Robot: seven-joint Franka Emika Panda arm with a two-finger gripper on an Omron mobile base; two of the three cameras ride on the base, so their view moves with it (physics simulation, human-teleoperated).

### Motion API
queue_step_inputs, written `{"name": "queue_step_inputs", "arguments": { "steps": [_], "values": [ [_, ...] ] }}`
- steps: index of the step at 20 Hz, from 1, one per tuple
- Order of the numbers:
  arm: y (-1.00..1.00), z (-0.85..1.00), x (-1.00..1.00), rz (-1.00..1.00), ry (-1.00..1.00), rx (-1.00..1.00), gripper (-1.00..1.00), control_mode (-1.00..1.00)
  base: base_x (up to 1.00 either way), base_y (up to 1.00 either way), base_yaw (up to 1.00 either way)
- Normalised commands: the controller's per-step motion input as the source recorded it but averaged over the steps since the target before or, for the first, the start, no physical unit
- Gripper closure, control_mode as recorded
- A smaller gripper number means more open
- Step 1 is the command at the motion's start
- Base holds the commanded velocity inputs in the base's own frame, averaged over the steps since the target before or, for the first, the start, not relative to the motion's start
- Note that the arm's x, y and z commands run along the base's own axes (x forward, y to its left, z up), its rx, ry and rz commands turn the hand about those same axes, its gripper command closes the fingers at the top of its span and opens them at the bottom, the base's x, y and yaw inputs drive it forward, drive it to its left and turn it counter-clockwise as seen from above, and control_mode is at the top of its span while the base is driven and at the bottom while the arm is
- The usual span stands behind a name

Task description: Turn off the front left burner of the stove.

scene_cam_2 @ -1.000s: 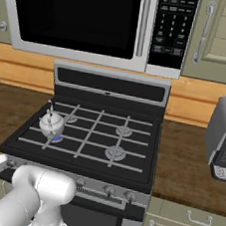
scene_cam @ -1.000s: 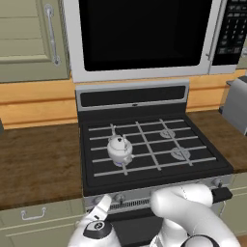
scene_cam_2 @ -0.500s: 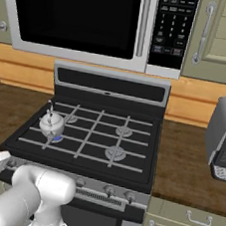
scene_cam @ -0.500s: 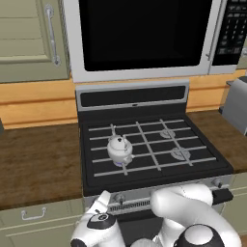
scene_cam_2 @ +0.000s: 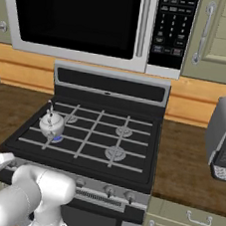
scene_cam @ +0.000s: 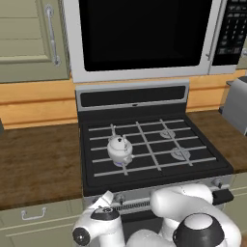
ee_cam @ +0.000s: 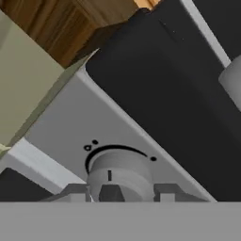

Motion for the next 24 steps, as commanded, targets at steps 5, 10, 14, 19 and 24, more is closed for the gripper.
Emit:
{"name": "queue_step_inputs", "arguments": {
  "steps": [5,10,14,19,24],
  "values": [
    [-0.38,0.14,0.41,-0.2,0.02,0.49,1.0,-1.0,0.0,0.0,0.0],
    [-0.53,0.21,0.45,-0.24,0.0,0.59,1.0,-1.0,0.0,0.0,0.0],
    [-0.6,0.16,0.3,-0.28,0.0,0.74,1.0,-1.0,0.0,0.0,0.0],
    [-0.51,0.14,0.19,-0.31,0.0,0.77,1.0,-1.0,0.0,0.0,0.0],
    [-0.26,0.19,0.21,-0.33,0.0,0.74,1.0,-1.0,0.0,0.0,0.0]
  ]
}}
